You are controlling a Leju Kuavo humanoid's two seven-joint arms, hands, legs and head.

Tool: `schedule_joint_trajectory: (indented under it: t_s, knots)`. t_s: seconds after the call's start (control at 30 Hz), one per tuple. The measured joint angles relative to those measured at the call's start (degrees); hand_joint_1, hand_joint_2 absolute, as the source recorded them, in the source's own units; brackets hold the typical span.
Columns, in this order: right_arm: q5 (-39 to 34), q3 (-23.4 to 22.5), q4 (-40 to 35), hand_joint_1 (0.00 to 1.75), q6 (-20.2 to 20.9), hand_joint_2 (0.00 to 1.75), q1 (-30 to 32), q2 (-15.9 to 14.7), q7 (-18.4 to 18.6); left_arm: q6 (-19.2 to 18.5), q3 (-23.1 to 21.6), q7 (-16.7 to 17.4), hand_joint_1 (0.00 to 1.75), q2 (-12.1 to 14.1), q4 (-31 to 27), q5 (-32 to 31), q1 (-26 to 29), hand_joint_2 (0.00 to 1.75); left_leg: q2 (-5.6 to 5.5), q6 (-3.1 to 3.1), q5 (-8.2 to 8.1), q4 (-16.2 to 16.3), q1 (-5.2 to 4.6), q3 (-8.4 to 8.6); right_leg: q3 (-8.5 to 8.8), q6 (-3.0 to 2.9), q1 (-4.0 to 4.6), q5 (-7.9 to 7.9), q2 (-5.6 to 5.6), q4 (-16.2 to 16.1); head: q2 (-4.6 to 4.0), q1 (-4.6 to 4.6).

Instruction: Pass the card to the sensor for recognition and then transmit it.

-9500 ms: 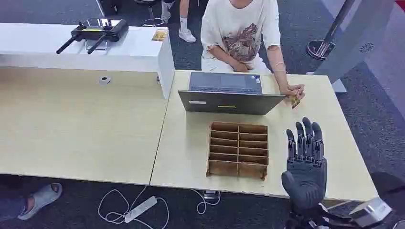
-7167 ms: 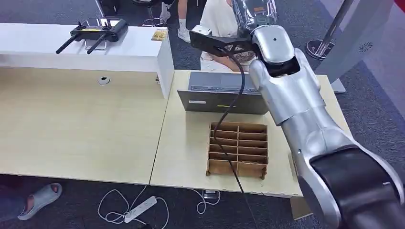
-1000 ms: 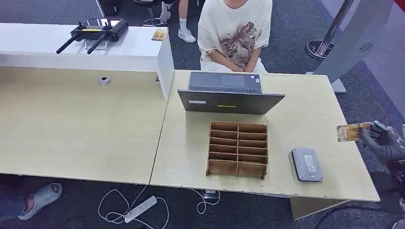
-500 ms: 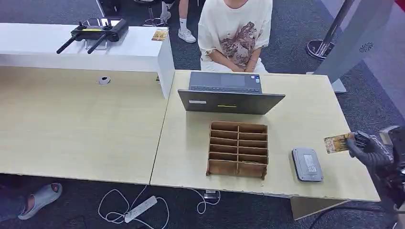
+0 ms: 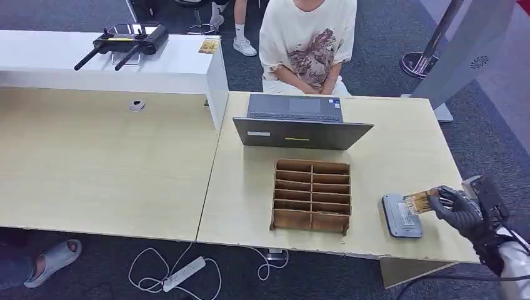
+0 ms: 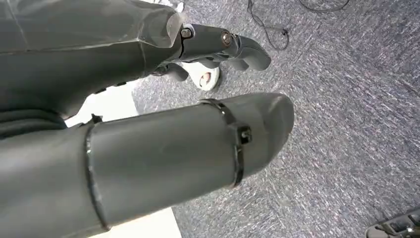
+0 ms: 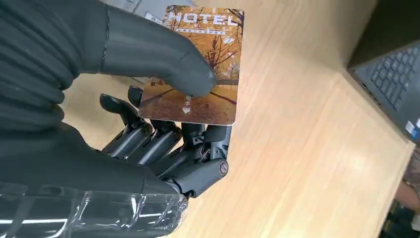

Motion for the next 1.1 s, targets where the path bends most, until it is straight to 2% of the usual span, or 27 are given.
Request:
schedule_joint_trajectory:
  t_s: [0.43,0.63,1.1]
  knots:
    - [3.54,5.07,8.39,1.75,-1.68,1.75,-6.27,2.84,-0.87,0.37,0.00,0.11,0.00,0.00,0.00,1.86,0.12,0.00,-0.01,0.04,0.03,0.00,0.00,0.01,0.00,0.00,0.00,0.00,-0.01,0.00,0.00,-0.02]
    - [4.96,6.16,9.68,1.75,-3.45,1.75,-6.98,3.91,-0.31,0.37,0.00,0.11,0.00,0.00,0.00,2.05,0.16,0.00,0.00,0.04,0.03,0.00,0.00,0.01,0.01,0.00,0.00,0.00,0.00,0.00,0.00,-0.02]
    - [5.64,6.99,11.45,1.75,-4.28,1.75,-8.30,4.76,0.52,0.37,0.00,0.20,0.00,0.02,0.00,2.73,0.30,0.00,0.00,0.04,0.03,0.00,0.00,0.01,0.01,0.00,0.00,0.00,-0.01,0.00,0.00,-0.02]
